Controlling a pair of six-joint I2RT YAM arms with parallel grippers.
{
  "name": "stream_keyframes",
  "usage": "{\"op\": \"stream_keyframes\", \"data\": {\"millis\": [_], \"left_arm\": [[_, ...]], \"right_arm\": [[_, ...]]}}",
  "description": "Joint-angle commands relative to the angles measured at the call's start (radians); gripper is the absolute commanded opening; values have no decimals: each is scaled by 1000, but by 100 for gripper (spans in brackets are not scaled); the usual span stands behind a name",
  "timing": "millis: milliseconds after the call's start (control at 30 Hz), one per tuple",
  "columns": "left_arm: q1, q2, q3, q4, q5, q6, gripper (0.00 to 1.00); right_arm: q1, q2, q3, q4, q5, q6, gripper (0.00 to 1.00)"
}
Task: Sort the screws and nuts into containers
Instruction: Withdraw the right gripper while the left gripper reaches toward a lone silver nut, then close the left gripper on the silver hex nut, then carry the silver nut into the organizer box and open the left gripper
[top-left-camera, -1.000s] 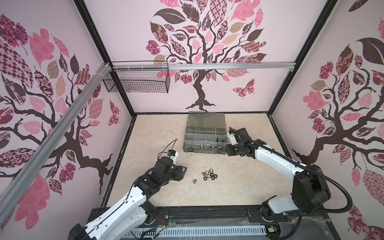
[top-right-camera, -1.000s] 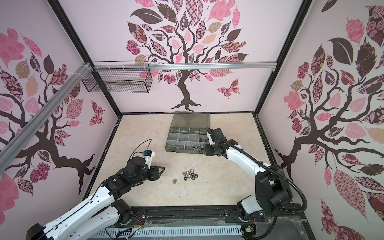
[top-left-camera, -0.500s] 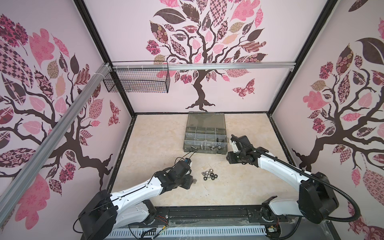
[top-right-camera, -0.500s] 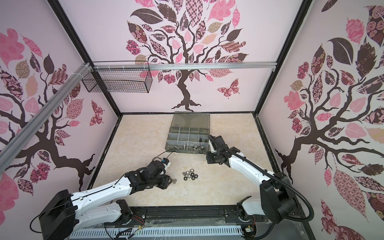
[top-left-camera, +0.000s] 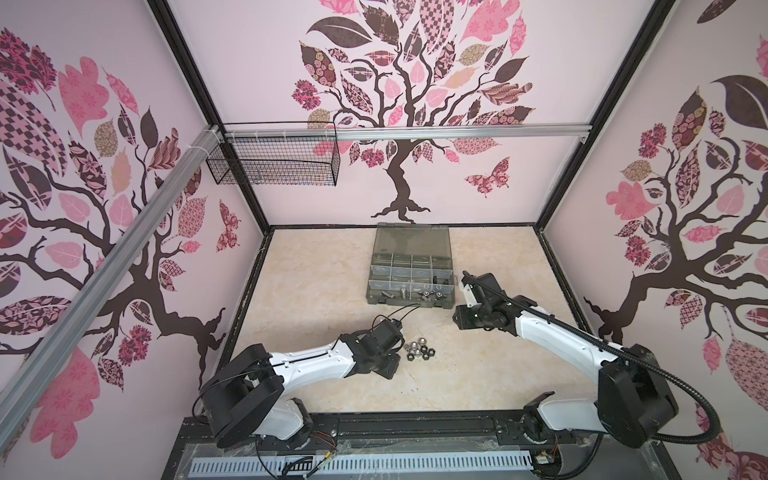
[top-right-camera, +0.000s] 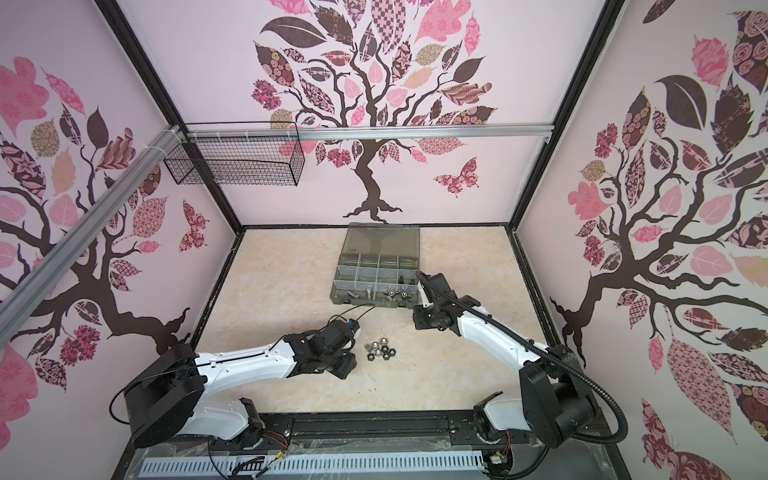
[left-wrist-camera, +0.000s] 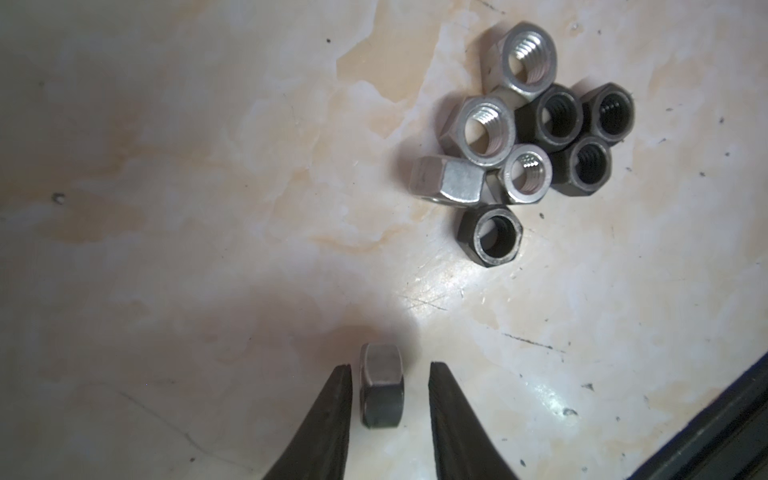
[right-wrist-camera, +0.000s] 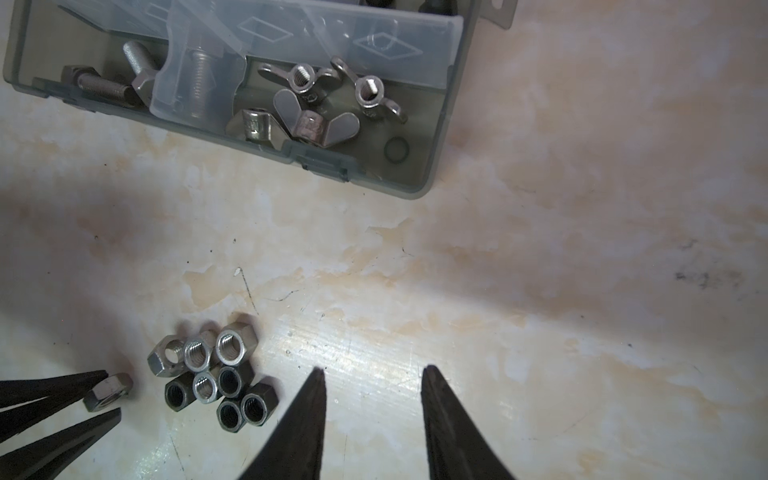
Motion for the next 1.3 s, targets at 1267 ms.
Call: {"op": "stream_keyframes", "data": {"millis": [1267], "left_arm": [[314, 691, 1081, -10, 106, 180, 14]], "right_arm": [[3, -111, 29, -105, 31, -4, 40]]}}
